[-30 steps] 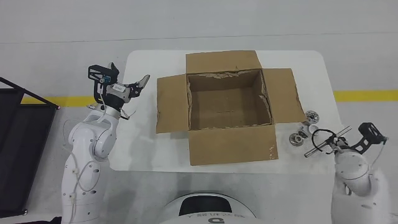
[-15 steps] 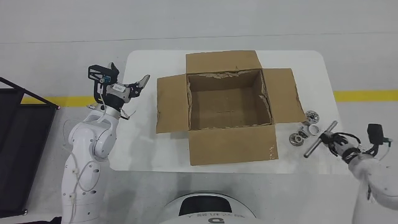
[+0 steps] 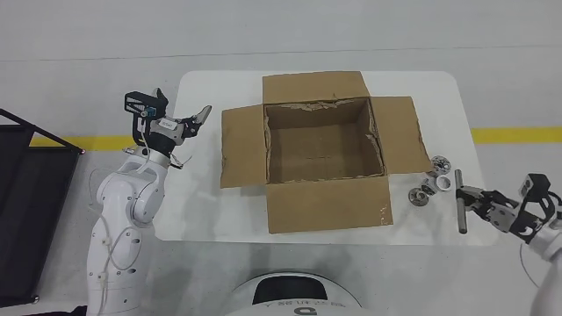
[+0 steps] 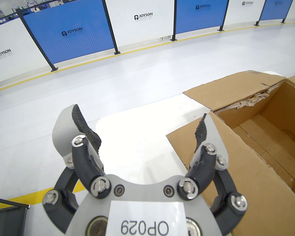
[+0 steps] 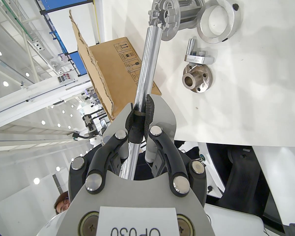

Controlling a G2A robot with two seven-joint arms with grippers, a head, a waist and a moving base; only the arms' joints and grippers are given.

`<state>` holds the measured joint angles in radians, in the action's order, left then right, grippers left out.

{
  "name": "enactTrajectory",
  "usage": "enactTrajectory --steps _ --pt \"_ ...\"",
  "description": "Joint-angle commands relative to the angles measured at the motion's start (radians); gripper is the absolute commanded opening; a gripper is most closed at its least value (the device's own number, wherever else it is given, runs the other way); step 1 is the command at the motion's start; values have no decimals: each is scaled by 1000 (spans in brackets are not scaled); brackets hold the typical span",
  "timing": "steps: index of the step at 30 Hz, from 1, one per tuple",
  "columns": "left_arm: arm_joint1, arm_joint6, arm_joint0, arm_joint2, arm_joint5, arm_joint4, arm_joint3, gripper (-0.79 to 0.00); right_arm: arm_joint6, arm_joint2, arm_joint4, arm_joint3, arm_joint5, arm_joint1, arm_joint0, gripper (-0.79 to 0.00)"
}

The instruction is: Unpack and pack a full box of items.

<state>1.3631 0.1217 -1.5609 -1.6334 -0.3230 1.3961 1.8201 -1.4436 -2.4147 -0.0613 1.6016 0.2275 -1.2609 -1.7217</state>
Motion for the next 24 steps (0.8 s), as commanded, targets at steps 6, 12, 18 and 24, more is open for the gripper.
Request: enactTrajectory --steps 6,12,18,24 --pt "0 0 0 0 0 0 0 0 -5 0 -7 -6 13 6 0 -785" --pt "0 0 0 0 0 0 0 0 49 -2 9 -21 26 4 2 -785" --pt "0 0 0 0 0 0 0 0 54 -37 197 -25 158 13 28 -785" --pt "0 0 0 0 0 0 0 0 83 -19 314 87 196 14 4 -785"
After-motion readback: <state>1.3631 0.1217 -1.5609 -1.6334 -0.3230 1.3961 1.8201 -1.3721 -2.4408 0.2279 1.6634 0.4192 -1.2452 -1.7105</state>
